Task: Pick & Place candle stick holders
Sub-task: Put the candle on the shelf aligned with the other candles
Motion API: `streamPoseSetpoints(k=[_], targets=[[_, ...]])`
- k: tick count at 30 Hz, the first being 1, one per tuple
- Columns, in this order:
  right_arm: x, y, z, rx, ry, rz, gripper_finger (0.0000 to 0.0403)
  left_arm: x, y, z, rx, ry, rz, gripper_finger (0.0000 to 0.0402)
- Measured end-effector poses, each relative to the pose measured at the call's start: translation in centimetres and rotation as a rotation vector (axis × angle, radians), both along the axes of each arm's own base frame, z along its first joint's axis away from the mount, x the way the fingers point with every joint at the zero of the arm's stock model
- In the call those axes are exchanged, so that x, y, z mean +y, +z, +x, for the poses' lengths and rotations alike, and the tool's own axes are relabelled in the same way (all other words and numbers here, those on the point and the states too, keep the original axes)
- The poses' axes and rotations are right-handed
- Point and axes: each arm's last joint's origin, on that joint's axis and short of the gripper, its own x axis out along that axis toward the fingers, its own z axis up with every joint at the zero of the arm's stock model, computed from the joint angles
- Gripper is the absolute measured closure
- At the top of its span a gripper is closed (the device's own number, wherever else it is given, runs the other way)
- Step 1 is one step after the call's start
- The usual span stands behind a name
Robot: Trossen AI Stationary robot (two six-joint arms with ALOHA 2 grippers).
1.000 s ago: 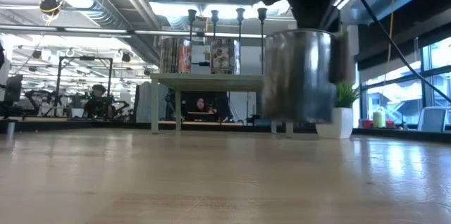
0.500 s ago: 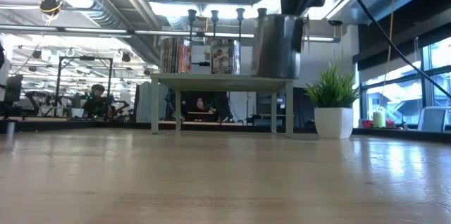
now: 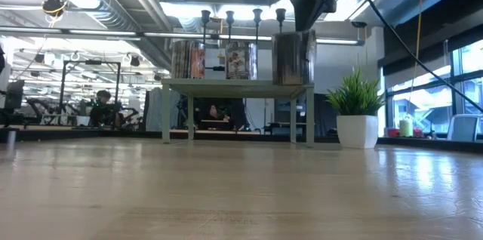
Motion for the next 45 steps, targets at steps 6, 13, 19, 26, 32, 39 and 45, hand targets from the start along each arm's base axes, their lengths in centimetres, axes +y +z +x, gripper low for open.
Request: streamPoseSetpoints(k=[6,13,19,26,32,39,45], targets=[[-2.2,0.6,-0.3,-0.015,-0.025,-0.020,0.0399,0.0,0.0,0.0,0.000,0.000,0.000,0.0341],[-2.7,2.1,-0.5,-0.047,0.028,-0.034,0.0399,0.0,0.0,0.0,0.001,0.002,0.002,0.0341],[-4.5,3.6,-0.6,-0.106,-0.001,-0.115,0.0399,0.0,0.0,0.0,0.000,0.003,0.002,0.0341],[-7.1,3.7,-1.2,-0.127,-0.067,-0.126,0.0399,0.0,-0.2,0.0,0.008,0.003,0.003,0.0341],[-8.2,2.9,-1.2,-0.121,-0.082,-0.117,0.0399,0.0,-0.2,0.0,0.009,0.003,0.003,0.0341],[-8.6,1.5,-1.1,-0.100,-0.081,-0.081,0.0399,0.0,-0.2,0.0,0.009,0.003,0.003,0.0341],[-8.6,1.5,-1.1,-0.078,-0.013,-0.109,0.0399,0.0,-0.2,0.0,0.009,0.003,0.003,0.0341]])
